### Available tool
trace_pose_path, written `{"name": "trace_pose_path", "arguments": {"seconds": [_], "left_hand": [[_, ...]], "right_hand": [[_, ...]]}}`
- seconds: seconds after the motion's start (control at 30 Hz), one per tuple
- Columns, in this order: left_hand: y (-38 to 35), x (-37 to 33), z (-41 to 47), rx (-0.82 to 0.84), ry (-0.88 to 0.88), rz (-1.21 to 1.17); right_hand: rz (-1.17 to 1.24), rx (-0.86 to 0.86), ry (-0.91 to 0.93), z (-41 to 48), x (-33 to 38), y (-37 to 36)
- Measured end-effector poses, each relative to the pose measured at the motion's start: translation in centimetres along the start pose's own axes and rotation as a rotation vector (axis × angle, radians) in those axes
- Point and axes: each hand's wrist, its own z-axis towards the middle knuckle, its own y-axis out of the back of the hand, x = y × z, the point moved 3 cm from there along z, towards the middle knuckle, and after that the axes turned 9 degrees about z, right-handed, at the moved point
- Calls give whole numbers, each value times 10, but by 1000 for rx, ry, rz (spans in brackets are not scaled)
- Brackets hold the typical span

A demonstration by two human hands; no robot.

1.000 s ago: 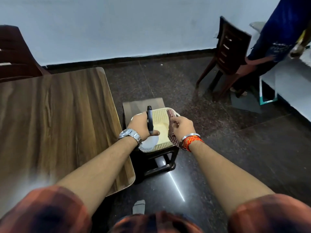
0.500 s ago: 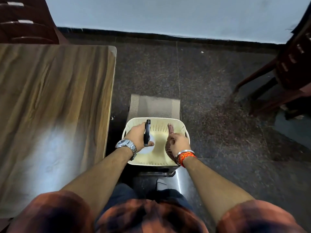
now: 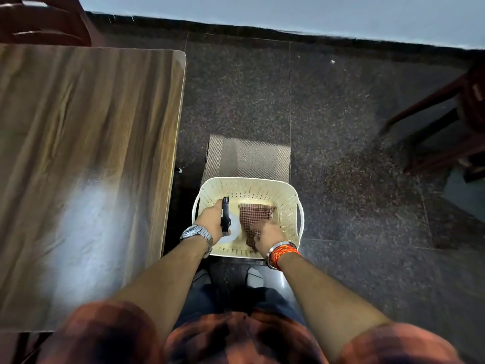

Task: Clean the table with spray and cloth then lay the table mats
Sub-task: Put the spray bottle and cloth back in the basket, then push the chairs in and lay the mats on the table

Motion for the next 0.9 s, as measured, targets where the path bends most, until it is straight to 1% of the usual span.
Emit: {"name": "trace_pose_path", "arguments": {"seconds": [0.17,0.23,0.37,0.43,0.53,0.67,0.8,0.9], "left_hand": [[12,-1,-18,-14,7,203],[18,-2,-21,-40,13,243],[41,-7,-23,-206,-22,160],[53,-13,-21,-266,-96,114],[70,-24,-16,-270,-181,131],[84,-34,-3,-256,-207,153],[95,-38,12,-242,-225,169],[103,-41,23,-248,-215,135]], "right_hand": [[63,-47,-21,-13,2,6],[75,-82,-31,-16,5,8],[136,-206,-23,-17,13,14],[142,-279,-5,-16,21,21],[104,-364,43,-11,38,33],[122,-462,116,0,62,53],[127,-473,119,15,78,75],[145,-476,90,26,77,88]]}}
